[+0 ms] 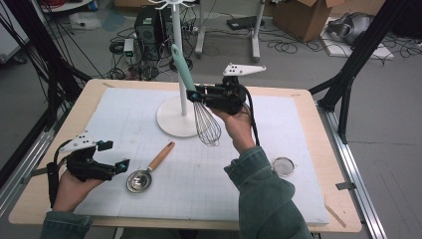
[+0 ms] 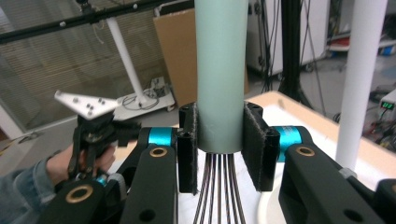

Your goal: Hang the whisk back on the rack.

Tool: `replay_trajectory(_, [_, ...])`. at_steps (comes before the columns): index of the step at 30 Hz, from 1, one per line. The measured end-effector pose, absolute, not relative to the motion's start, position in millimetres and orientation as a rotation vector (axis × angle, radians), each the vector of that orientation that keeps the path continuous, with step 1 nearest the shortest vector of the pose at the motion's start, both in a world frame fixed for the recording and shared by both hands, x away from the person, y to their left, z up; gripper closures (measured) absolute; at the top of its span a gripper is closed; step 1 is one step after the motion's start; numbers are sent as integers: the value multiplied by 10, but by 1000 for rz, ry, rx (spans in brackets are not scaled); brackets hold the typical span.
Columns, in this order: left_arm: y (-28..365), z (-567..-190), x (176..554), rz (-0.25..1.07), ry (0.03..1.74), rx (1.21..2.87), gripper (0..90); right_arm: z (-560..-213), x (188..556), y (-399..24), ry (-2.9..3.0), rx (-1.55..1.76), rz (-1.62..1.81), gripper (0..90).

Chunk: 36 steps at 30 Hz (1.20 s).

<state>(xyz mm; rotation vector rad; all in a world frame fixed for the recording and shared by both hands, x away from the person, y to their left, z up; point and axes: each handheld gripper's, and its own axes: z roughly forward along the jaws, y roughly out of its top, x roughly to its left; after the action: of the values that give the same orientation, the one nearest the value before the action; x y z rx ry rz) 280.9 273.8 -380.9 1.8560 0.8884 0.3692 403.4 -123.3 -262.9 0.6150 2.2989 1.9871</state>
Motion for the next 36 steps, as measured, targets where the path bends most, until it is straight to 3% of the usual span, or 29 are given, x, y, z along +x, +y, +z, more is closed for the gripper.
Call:
replay_trajectory(23, [2791, -3796, 2793, 379, 897, 1848, 25, -2170, 4316, -1117, 2165, 617, 2034, 694])
replay_trajectory(36, [2816, -3771, 2776, 387, 899, 1834, 25, -2154, 4466, -1062, 2146, 650, 2048, 693])
